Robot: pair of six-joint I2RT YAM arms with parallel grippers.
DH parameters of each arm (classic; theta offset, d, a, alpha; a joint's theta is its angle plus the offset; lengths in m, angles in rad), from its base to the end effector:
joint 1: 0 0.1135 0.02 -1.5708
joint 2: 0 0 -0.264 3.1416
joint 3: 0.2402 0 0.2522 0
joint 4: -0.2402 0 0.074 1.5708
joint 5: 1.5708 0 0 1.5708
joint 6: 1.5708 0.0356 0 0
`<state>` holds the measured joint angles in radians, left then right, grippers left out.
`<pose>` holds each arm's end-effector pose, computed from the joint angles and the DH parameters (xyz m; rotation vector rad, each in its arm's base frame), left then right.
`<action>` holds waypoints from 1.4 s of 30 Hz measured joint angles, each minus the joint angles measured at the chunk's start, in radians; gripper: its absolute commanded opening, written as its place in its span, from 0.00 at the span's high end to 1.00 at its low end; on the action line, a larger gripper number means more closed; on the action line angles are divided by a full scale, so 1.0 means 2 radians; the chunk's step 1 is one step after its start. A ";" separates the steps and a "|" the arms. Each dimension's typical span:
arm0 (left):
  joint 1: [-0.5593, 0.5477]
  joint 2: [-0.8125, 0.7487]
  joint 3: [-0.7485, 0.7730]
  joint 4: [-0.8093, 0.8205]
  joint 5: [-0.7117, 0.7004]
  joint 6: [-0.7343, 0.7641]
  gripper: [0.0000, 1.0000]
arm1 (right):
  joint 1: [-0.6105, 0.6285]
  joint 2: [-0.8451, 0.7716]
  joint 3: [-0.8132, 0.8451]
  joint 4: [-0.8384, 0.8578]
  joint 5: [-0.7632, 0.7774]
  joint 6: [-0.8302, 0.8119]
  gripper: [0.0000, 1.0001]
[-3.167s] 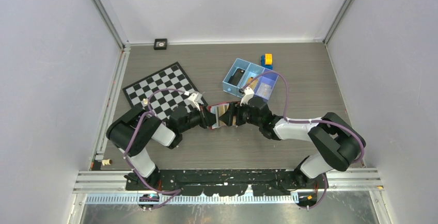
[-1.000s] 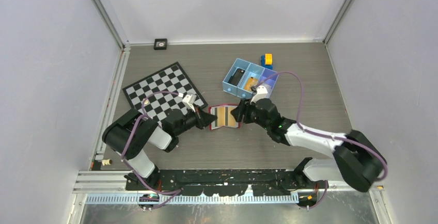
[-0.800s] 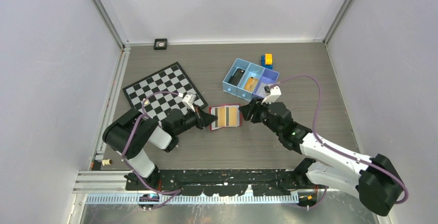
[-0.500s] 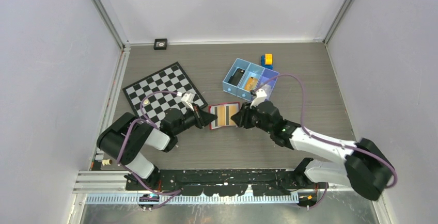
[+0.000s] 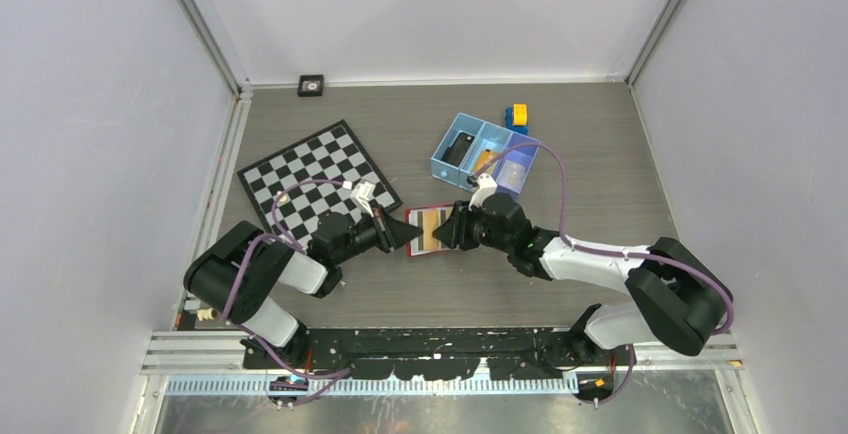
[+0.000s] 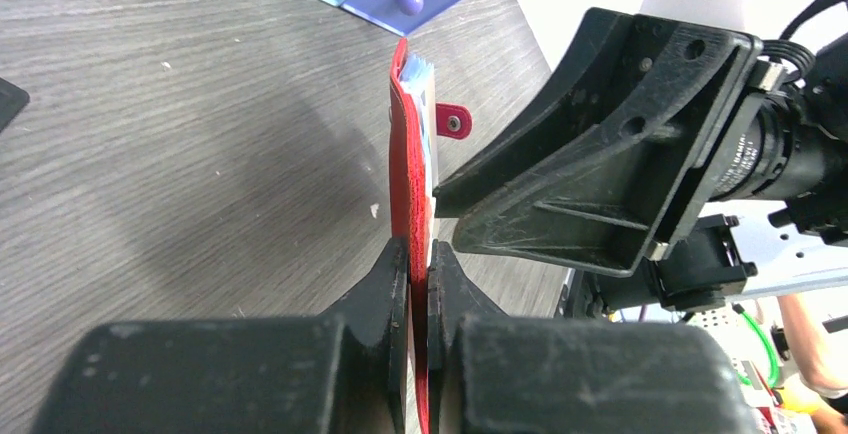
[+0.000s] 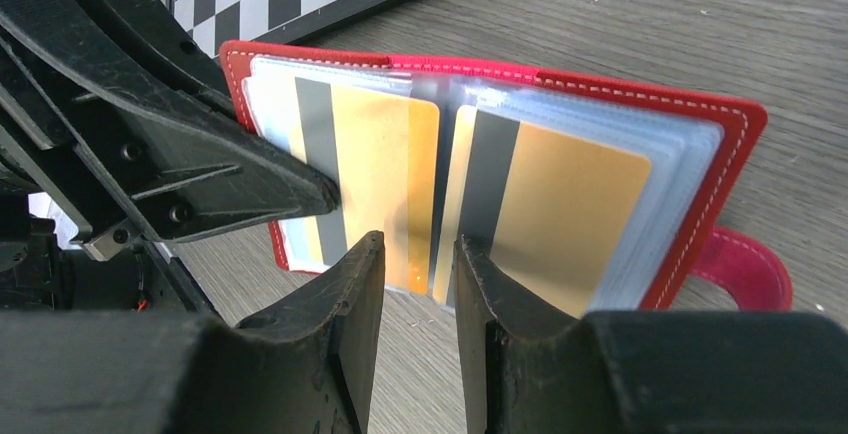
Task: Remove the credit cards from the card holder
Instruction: Remove the credit card from the card holder.
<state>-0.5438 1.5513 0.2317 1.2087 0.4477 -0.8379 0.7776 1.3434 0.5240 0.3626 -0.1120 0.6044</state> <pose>0.1968 -0.1370 0.1434 0.1013 1.8769 -1.3734 0.1894 0.1921 0.1844 -0.2629 2.1531 0.9540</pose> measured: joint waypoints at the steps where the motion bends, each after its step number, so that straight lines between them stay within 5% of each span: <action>1: 0.000 0.000 -0.002 0.003 0.002 -0.002 1.00 | 0.000 0.005 0.000 0.005 -0.003 0.000 0.63; 15: -0.005 -0.048 -0.022 0.006 0.018 -0.040 1.00 | -0.041 0.016 -0.004 0.083 -0.074 0.031 0.64; 42: -0.012 -0.069 -0.035 0.068 0.037 -0.108 1.00 | -0.068 -0.008 -0.093 0.281 -0.190 0.165 0.81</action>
<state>-0.5674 1.4136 0.1623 1.3453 0.5220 -1.0538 0.6422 1.3281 0.3374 0.9245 -0.4915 0.9352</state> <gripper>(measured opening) 0.042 0.208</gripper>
